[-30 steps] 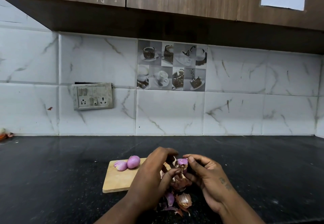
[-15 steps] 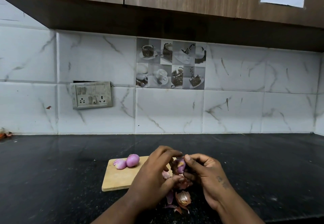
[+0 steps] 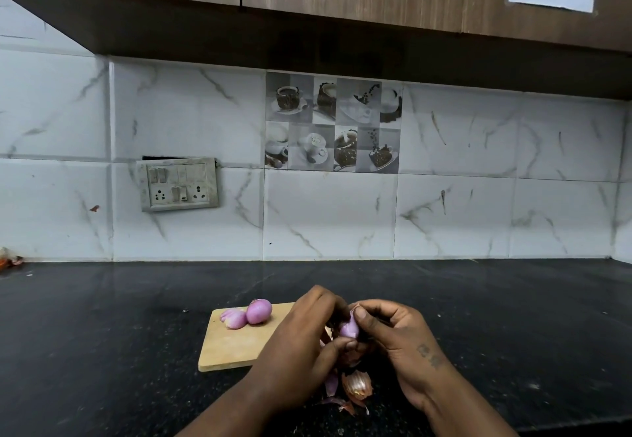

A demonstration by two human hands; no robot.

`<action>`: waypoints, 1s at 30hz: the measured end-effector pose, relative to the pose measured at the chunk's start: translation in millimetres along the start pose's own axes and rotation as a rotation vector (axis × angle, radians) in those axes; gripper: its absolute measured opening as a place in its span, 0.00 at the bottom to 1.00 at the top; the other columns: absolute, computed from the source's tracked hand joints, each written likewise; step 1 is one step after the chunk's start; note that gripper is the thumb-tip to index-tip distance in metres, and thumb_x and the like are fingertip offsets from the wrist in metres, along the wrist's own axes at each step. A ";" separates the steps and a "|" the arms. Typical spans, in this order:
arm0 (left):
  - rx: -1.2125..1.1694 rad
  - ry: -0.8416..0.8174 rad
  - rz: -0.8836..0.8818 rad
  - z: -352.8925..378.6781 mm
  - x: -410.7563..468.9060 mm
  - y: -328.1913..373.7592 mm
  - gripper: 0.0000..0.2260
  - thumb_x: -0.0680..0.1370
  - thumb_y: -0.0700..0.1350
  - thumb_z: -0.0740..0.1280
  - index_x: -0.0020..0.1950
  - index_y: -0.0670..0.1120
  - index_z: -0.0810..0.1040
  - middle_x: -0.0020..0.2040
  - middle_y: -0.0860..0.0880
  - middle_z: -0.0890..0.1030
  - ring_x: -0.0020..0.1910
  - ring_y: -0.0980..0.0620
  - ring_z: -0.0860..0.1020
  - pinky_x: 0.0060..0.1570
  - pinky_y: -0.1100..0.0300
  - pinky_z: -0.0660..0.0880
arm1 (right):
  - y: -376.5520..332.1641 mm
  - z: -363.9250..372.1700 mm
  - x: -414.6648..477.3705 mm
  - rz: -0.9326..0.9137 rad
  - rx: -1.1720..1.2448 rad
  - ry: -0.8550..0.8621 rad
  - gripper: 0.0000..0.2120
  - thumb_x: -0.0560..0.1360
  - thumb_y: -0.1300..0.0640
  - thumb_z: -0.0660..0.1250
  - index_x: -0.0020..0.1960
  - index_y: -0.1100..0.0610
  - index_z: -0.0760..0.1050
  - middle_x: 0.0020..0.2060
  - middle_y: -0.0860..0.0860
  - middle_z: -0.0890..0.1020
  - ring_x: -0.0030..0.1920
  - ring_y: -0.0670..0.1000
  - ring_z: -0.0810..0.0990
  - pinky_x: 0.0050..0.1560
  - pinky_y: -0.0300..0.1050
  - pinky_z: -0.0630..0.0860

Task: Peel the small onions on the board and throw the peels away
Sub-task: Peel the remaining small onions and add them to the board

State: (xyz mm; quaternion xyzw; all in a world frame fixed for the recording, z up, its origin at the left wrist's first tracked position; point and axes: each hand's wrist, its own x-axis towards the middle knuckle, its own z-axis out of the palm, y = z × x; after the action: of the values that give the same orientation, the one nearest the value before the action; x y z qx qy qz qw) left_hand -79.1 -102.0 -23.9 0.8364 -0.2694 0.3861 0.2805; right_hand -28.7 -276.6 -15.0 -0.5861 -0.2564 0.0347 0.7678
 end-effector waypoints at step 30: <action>0.034 0.089 -0.185 0.3 -0.8 -0.5 0.13 0.75 0.61 0.71 0.48 0.56 0.72 0.44 0.58 0.78 0.45 0.56 0.78 0.43 0.57 0.74 | -1.0 0.4 -0.5 0.046 0.088 0.083 0.03 0.74 0.62 0.74 0.44 0.62 0.82 0.37 0.60 0.85 0.34 0.54 0.83 0.36 0.46 0.82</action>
State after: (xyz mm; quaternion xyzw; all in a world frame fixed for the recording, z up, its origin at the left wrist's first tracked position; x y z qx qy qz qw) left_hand -79.1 -101.7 -24.8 0.8444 -0.1719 0.3997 0.3125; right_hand -29.6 -276.7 -14.2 -0.5585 -0.2090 0.0390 0.8018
